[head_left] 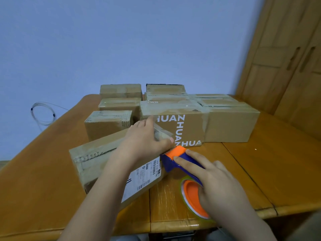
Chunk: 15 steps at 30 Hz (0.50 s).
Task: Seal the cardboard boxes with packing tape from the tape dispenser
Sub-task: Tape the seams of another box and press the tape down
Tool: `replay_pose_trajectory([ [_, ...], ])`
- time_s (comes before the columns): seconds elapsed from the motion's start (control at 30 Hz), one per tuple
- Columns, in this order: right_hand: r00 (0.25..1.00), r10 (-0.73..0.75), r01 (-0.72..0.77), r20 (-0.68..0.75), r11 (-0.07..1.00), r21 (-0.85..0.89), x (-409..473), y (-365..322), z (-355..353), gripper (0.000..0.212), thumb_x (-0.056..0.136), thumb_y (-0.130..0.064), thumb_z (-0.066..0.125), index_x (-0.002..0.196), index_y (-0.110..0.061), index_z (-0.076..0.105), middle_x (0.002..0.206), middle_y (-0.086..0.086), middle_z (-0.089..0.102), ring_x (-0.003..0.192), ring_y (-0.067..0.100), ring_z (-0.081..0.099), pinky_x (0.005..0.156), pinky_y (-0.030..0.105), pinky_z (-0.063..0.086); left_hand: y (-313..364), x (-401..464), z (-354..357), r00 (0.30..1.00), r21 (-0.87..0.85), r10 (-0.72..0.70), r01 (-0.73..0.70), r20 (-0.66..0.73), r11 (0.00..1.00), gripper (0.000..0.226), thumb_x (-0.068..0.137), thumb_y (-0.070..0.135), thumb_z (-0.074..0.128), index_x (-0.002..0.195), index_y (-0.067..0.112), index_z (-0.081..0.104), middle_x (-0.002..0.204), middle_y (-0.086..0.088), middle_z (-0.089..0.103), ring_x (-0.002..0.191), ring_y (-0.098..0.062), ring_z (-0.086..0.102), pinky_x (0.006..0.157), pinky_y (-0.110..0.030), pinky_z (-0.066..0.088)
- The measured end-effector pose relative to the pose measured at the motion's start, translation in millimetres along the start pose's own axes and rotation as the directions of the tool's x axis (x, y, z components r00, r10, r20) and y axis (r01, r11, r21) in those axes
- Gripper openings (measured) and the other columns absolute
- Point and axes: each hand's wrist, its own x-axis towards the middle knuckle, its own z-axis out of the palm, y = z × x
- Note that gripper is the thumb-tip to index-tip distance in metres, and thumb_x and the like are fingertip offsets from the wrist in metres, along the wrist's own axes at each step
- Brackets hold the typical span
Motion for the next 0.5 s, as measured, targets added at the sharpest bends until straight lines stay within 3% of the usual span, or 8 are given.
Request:
replay_pose_trajectory([
  [0.03, 0.998, -0.002, 0.002, 0.059, 1.000, -0.010, 0, -2, -9, 0.066, 0.096, -0.024, 0.029, 0.141, -0.062, 0.000, 0.156, -0.026, 0.001, 0.111, 0.018, 0.038, 0.091, 0.028, 0.041, 0, 0, 1, 1.000, 0.025, 0.004, -0.004, 0.016, 1.000, 0.098, 0.082, 0.065, 0.054, 0.153, 0.017, 0.008, 0.156, -0.005, 0.025, 0.144, -0.022, 0.021, 0.116, -0.036, 0.022],
  [0.1, 0.997, -0.012, 0.015, 0.078, 0.999, -0.030, 4, -4, -24, 0.067, 0.097, -0.023, 0.033, 0.141, -0.061, 0.000, 0.156, -0.025, 0.002, 0.115, 0.020, 0.037, 0.094, 0.028, 0.040, -1, 1, 2, 0.999, 0.076, 0.006, -0.008, 0.033, 0.997, 0.101, 0.080, 0.067, 0.056, 0.153, 0.020, 0.005, 0.158, -0.004, 0.021, 0.145, -0.022, 0.016, 0.117, -0.037, 0.018],
  [0.3, 0.985, -0.093, 0.108, 0.143, 0.988, -0.106, 28, -3, -52, 0.076, 0.089, -0.009, 0.037, 0.138, -0.064, 0.019, 0.151, -0.022, 0.030, 0.123, 0.027, 0.043, 0.088, 0.035, 0.047, 0, 2, 4, 1.000, 0.076, -0.010, 0.011, -0.004, 0.997, 0.090, 0.087, 0.056, 0.055, 0.153, 0.021, 0.004, 0.158, -0.004, 0.021, 0.146, -0.024, 0.015, 0.117, -0.037, 0.016],
  [0.43, 0.957, -0.103, 0.145, 0.272, 0.979, -0.142, 50, -8, -70, 0.080, 0.083, -0.005, 0.036, 0.131, -0.068, 0.030, 0.131, -0.008, 0.053, 0.098, 0.026, 0.057, 0.069, 0.033, 0.051, 0, 2, 5, 0.999, 0.079, -0.011, 0.014, -0.036, 0.997, 0.087, 0.089, 0.054, 0.055, 0.153, 0.021, 0.006, 0.156, -0.005, 0.025, 0.144, -0.023, 0.020, 0.116, -0.035, 0.019],
  [0.5, 0.939, -0.087, 0.147, 0.333, 0.976, -0.161, 58, -11, -80, 0.079, 0.084, -0.003, 0.036, 0.130, -0.067, 0.035, 0.110, -0.005, 0.057, 0.076, 0.020, 0.055, 0.054, 0.027, 0.041, -1, 2, 5, 0.999, 0.085, -0.010, 0.014, -0.043, 0.996, 0.087, 0.089, 0.053, 0.054, 0.153, 0.020, 0.006, 0.156, -0.005, 0.026, 0.144, -0.023, 0.020, 0.116, -0.035, 0.019],
])
